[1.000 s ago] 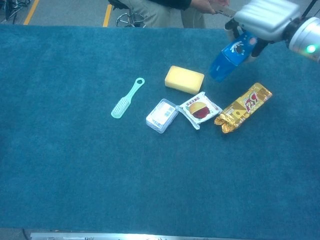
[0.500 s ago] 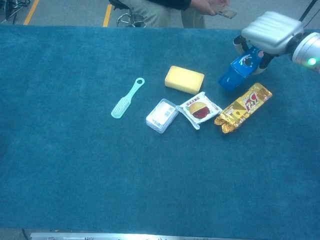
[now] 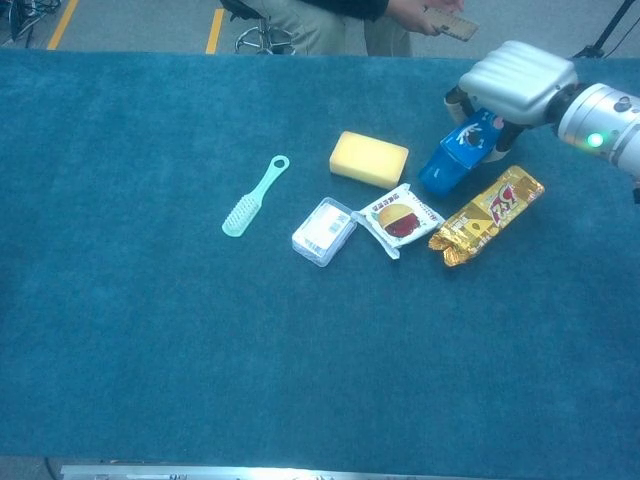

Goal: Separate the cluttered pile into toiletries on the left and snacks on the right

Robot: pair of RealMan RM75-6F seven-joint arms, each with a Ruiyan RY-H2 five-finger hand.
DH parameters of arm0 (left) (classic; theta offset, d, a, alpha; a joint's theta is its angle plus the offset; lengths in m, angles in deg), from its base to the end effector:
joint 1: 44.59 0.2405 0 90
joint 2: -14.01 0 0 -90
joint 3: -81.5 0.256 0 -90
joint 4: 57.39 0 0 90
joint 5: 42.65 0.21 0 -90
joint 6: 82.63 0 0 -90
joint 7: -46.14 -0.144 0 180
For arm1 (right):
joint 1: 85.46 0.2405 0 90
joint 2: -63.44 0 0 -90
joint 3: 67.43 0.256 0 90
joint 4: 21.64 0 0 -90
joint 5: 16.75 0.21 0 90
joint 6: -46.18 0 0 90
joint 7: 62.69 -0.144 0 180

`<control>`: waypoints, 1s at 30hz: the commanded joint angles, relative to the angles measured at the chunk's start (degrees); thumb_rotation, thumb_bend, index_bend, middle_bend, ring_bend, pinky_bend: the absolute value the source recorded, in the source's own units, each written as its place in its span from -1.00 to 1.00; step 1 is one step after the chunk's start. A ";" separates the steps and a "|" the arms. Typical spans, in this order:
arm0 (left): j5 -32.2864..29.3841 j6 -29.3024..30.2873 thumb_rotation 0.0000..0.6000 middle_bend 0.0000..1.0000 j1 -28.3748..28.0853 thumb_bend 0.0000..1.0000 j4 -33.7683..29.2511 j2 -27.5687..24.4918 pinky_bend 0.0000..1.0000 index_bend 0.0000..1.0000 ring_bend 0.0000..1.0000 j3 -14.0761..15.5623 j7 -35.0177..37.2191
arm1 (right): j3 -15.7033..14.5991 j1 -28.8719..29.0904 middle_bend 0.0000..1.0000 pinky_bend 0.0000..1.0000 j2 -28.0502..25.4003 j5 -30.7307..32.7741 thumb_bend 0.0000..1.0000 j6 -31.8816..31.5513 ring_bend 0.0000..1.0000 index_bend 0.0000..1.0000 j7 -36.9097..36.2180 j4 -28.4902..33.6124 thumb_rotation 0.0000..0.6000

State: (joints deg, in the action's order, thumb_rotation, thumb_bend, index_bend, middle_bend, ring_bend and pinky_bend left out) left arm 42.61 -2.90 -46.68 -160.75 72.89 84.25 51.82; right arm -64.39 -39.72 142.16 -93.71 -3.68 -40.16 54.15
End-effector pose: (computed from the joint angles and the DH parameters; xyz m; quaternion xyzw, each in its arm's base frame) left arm -0.3006 0.1410 0.1464 -0.5699 -0.5175 -0.3679 0.5216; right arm -0.1934 -0.3737 0.0339 0.8395 -0.1712 0.2461 0.4532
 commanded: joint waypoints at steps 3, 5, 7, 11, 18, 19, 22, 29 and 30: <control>-0.08 0.26 1.00 -0.88 0.22 -0.47 0.16 -0.05 -0.83 -0.84 -0.93 0.09 0.19 | 0.57 0.61 0.14 0.23 1.28 -0.39 -1.00 0.24 0.23 0.31 0.27 0.38 1.00; -0.07 0.45 1.00 -0.88 0.31 -0.47 0.21 -0.07 -0.83 -0.84 -0.93 0.08 0.24 | 0.78 0.89 0.14 0.23 1.93 -0.45 -1.00 0.41 0.23 0.31 0.52 0.32 1.00; -0.08 0.56 1.00 -0.88 0.38 -0.47 0.21 -0.10 -0.83 -0.84 -0.93 0.09 0.29 | 0.97 1.07 0.13 0.23 2.53 -0.37 -1.00 0.54 0.23 0.31 0.61 0.24 1.00; -0.18 0.68 1.00 -0.88 0.51 -0.47 0.25 -0.13 -0.83 -0.84 -0.93 0.13 0.34 | 1.33 1.39 0.13 0.23 3.62 -0.37 -1.00 0.56 0.23 0.31 0.96 -0.09 1.00; -0.30 0.57 1.00 -0.88 0.51 -0.47 0.31 -0.04 -0.83 -0.84 -0.93 0.14 0.30 | 1.76 1.38 0.11 0.23 4.88 1.37 -1.00 0.86 0.23 0.31 3.34 -1.15 1.00; -0.33 0.58 1.00 -0.88 0.51 -0.47 0.32 -0.03 -0.83 -0.84 -0.93 0.12 0.29 | 1.71 1.35 0.11 0.23 4.78 1.69 -1.00 1.08 0.23 0.31 3.66 -1.17 1.00; -0.41 0.60 1.00 -0.88 0.48 -0.47 0.35 -0.02 -0.83 -0.84 -0.93 0.02 0.28 | 1.72 1.19 0.05 0.23 4.21 2.91 -1.00 1.64 0.16 0.26 4.60 -0.82 1.00; -0.25 0.40 1.00 -0.88 0.25 -0.47 0.17 0.11 -0.83 -0.84 -0.93 -0.05 0.02 | 1.90 0.85 0.03 0.23 3.29 3.93 -1.00 1.51 0.10 0.17 5.19 -0.31 1.00; -0.25 0.40 1.00 -0.88 0.24 -0.47 0.15 0.12 -0.83 -0.84 -0.93 -0.06 0.00 | 1.87 0.86 0.03 0.23 3.29 3.94 -1.00 1.53 0.10 0.17 5.22 -0.36 1.00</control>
State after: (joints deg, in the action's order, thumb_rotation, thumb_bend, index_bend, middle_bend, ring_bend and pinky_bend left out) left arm 42.36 -2.50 -46.44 -160.60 73.01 84.19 51.82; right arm -62.50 -38.86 145.45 -89.78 -2.16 -34.96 53.81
